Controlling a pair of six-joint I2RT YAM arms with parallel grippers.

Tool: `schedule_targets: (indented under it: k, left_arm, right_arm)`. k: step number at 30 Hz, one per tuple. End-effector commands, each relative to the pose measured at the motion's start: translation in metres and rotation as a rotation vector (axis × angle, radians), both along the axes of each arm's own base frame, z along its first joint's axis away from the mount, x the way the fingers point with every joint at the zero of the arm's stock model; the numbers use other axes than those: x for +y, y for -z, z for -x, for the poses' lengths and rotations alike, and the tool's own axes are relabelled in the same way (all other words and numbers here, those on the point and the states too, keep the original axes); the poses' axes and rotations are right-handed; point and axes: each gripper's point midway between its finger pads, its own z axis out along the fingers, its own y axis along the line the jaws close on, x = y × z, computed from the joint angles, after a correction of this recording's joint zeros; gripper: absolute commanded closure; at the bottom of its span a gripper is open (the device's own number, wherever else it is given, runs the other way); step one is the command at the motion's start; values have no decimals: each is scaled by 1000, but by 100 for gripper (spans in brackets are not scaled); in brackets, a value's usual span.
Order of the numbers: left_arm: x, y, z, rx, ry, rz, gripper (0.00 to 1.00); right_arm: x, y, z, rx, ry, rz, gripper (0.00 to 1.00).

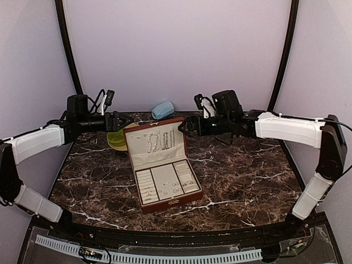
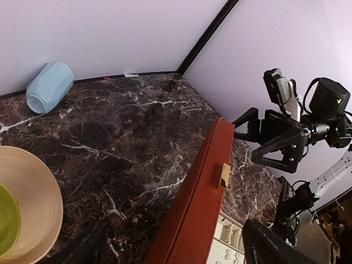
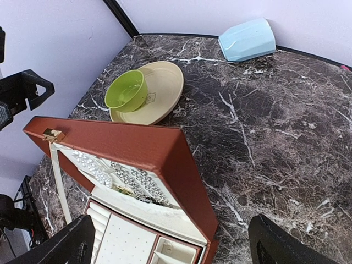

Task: Organize the mixed jewelry
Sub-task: Close the lid of the jewelry box.

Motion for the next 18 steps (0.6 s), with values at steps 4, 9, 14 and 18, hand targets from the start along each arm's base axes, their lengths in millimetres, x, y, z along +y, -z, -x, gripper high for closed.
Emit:
schedule_targets:
  k: [4, 9, 14, 18]
  left_arm:
    - [-20, -19, 18, -55, 126, 33, 13]
    - [-23, 2, 25, 6, 142, -11, 13]
    - [-30, 3, 35, -1, 186, -32, 13]
    - [-35, 1, 45, -12, 240, -20, 13]
  right_arm:
    - [-3, -29, -8, -68, 17, -38, 2]
    - [-15, -44, -5, -97, 37, -46, 1]
    - [-26, -56, -5, -122, 70, -64, 2]
    - [-31, -62, -6, -134, 86, -71, 1]
